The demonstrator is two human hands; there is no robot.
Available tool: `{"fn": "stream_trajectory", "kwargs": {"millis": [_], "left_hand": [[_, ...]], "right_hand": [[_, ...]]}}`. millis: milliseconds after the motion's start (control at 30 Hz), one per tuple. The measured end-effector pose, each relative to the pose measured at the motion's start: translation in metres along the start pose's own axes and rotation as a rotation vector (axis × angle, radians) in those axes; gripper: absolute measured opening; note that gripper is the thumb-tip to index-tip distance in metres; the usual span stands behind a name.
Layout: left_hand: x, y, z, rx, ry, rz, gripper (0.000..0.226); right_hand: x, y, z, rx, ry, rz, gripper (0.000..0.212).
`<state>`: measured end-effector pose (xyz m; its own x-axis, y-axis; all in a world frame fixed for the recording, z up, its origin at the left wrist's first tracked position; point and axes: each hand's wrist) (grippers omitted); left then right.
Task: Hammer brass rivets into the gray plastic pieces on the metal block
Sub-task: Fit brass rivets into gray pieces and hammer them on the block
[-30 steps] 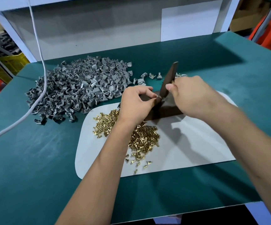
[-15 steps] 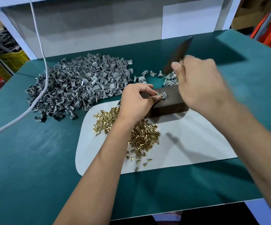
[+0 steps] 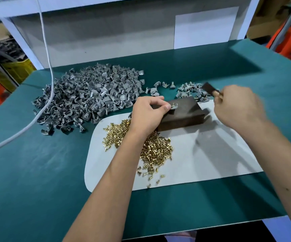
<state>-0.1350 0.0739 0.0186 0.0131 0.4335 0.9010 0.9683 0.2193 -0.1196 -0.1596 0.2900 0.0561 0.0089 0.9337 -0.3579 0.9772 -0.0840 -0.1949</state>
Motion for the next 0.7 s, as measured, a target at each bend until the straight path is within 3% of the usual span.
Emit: {"fn": "stream_trajectory", "kwargs": {"millis": [100, 267, 367, 500, 700], "left_hand": [[0.000, 0.000, 0.000, -0.005, 0.003, -0.015, 0.022], [0.000, 0.002, 0.002, -0.036, 0.025, 0.000, 0.016], [0.002, 0.002, 0.002, -0.041, 0.033, 0.005, 0.014], [0.006, 0.003, -0.001, -0.025, 0.068, 0.007, 0.019], [0.007, 0.002, -0.004, -0.001, 0.085, 0.037, 0.024]], "right_hand": [[0.013, 0.006, 0.008, -0.066, 0.048, 0.095, 0.017], [0.011, 0.012, 0.010, -0.018, 0.049, 0.101, 0.020], [-0.005, 0.010, 0.009, 0.045, -0.011, -0.083, 0.019], [-0.031, 0.016, 0.012, 0.034, -0.113, -0.465, 0.022], [-0.042, 0.017, 0.018, 0.037, -0.174, -0.660, 0.021]]}}
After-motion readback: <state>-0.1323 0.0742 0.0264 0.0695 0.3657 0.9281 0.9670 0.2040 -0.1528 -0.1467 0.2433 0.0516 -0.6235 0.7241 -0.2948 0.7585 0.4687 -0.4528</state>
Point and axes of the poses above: each hand's wrist, its own y-axis away from the middle knuckle, its own z-axis out of the palm, x = y × z, and after that the axes turned 6 degrees about -y, right-handed
